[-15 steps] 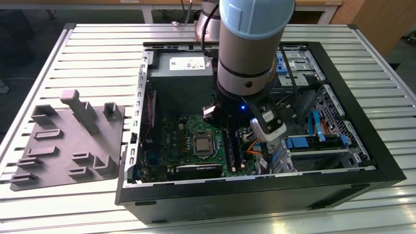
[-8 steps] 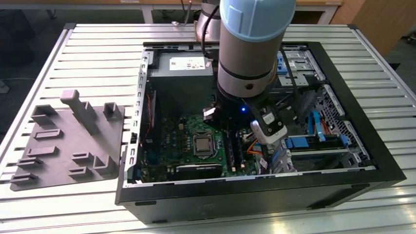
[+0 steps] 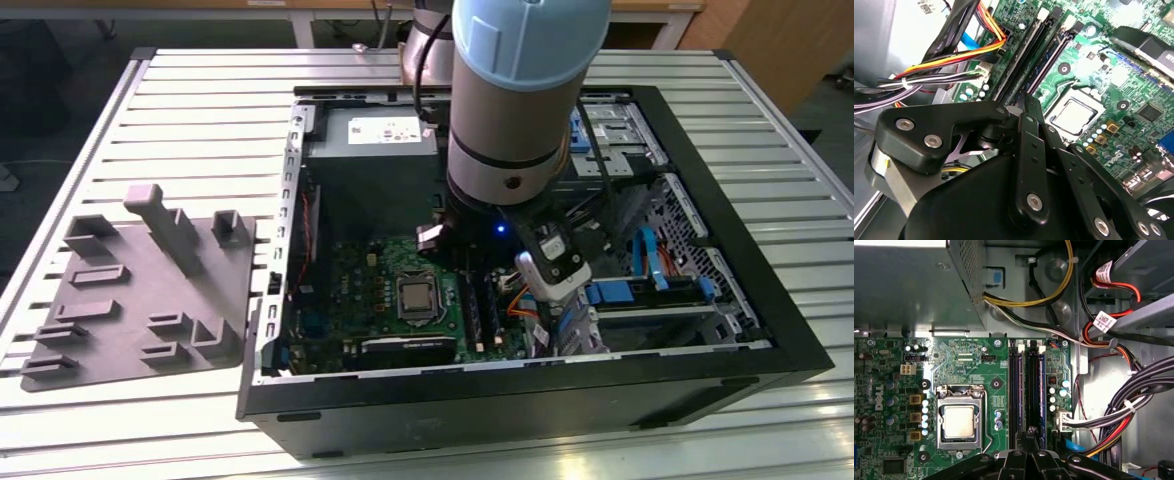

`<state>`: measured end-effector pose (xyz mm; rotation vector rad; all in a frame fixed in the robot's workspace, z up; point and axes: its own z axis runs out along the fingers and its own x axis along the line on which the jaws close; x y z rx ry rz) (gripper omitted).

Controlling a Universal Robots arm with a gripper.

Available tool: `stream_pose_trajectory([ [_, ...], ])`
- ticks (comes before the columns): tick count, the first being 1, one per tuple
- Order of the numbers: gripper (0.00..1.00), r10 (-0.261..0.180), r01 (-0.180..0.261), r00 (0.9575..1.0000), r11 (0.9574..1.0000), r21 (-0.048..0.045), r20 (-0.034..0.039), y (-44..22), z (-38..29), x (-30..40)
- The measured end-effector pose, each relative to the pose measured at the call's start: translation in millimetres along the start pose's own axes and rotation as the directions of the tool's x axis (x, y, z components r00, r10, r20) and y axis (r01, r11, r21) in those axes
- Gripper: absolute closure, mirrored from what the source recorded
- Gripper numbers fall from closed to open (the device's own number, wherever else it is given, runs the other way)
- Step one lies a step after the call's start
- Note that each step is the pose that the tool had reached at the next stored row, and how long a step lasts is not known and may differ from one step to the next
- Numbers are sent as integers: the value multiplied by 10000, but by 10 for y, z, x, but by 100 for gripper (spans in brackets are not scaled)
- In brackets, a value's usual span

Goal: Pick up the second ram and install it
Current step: 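Press down the second ram until it locks into place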

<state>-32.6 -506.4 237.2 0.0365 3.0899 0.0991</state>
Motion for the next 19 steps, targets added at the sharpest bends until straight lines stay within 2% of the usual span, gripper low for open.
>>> stream_pose_trajectory([
  [2,89,0,0,10000,10000,0,0,-39,-2,-1],
  [19,89,0,0,10000,10000,0,0,-125,-8,-3],
])
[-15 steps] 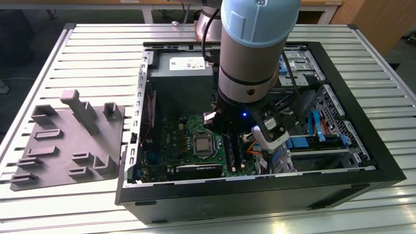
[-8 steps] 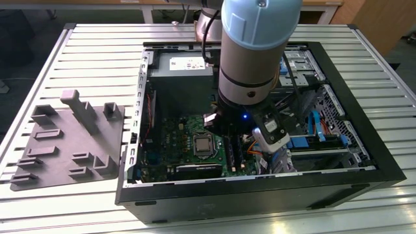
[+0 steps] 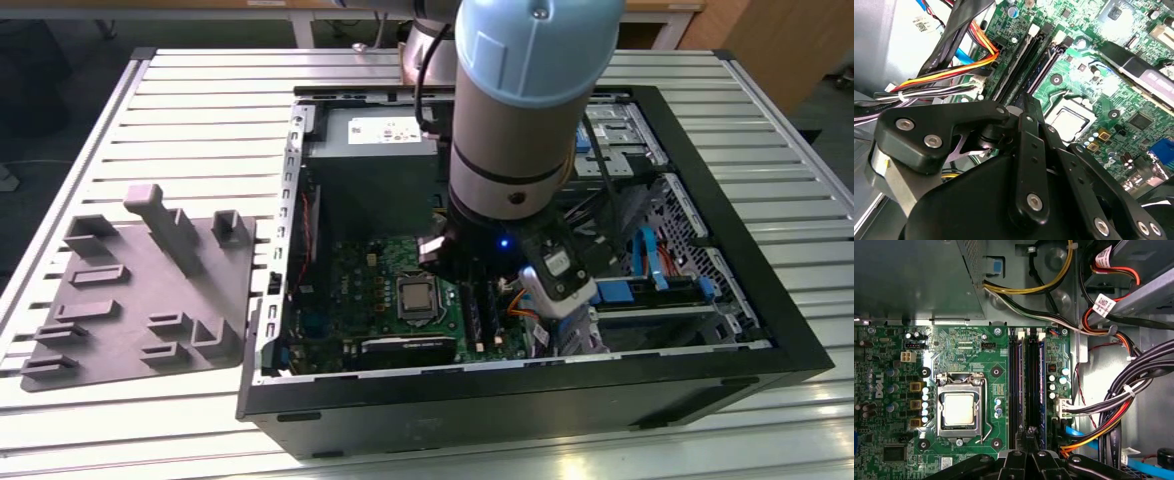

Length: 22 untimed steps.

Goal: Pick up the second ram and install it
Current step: 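Press down the second ram until it locks into place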

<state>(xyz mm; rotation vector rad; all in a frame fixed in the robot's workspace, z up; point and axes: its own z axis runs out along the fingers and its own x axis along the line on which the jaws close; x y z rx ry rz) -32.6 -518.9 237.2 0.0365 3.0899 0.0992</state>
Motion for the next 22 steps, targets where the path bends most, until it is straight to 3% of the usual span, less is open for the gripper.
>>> stream_pose_trajectory([
  [22,89,0,0,10000,10000,0,0,-56,5,-1],
])
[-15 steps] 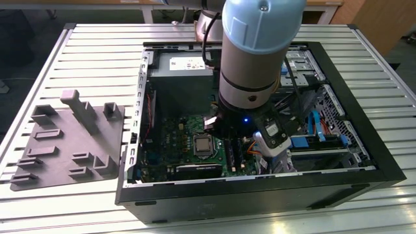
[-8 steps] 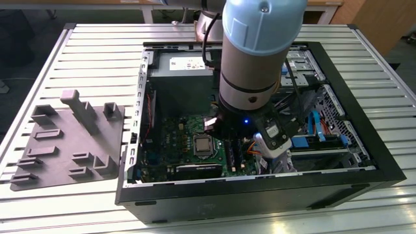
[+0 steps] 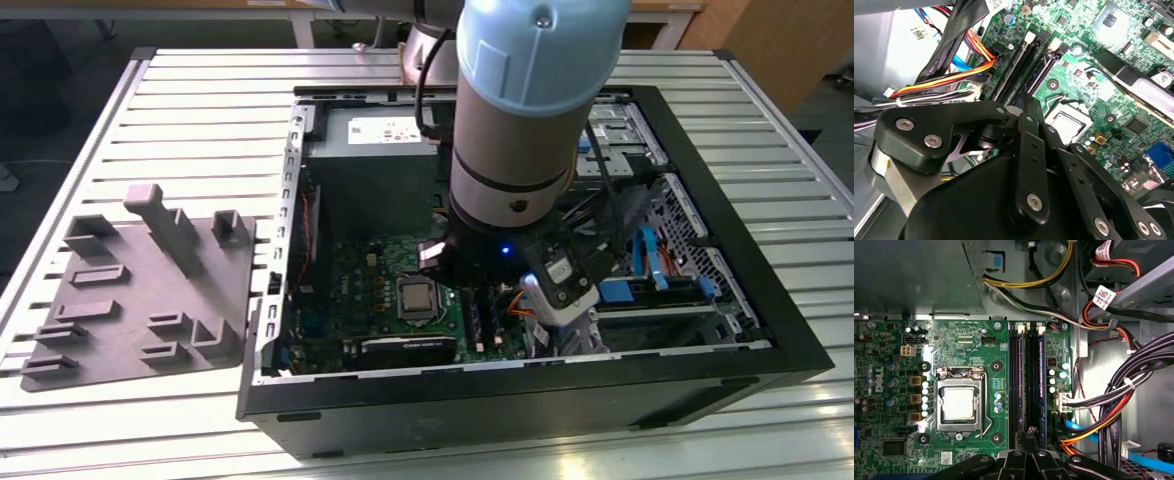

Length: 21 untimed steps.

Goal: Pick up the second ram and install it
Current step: 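Press down the second ram until it locks into place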

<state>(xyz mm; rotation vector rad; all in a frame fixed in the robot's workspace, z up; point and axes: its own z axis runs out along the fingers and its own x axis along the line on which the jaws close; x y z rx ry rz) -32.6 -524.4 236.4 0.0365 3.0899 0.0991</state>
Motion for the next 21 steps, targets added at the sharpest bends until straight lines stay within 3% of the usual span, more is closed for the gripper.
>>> stream_pose_trajectory([
  [21,89,0,0,10000,10000,-1,0,-44,31,1],
])
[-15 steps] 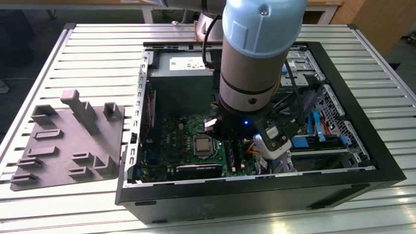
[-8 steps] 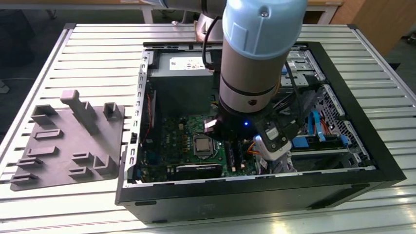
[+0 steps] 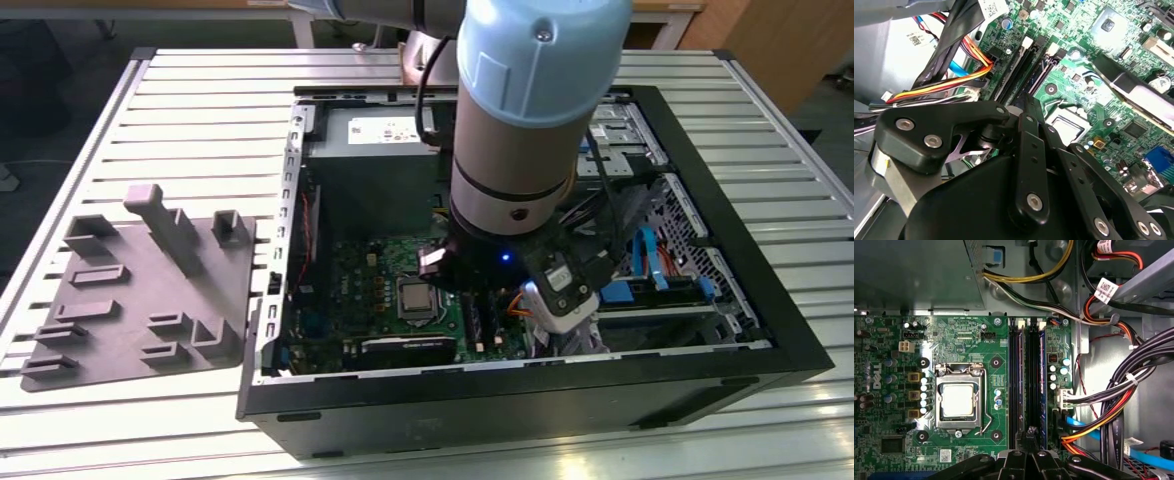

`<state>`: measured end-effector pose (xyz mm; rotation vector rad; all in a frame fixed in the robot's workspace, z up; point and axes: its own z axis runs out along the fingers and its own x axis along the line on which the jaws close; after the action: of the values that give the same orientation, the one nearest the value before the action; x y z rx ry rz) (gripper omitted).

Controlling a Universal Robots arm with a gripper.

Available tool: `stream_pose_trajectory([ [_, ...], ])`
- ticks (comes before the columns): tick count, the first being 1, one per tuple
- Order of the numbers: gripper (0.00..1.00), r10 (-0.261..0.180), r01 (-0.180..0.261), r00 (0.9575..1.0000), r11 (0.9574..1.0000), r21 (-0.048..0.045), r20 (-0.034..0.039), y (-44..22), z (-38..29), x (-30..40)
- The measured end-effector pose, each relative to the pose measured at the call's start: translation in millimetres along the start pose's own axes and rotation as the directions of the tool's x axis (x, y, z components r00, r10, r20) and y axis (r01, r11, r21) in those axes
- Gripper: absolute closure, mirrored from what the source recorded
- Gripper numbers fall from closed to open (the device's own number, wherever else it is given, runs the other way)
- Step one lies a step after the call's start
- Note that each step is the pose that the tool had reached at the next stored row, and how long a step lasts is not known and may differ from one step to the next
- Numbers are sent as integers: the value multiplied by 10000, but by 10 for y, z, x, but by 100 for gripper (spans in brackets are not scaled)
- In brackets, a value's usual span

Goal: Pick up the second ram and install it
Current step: 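Press down the second ram until it locks into place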

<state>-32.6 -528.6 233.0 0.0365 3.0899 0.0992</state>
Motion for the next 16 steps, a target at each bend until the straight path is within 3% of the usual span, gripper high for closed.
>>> stream_pose_trajectory([
  [16,89,0,0,10000,10000,1,0,-9,53,2],
])
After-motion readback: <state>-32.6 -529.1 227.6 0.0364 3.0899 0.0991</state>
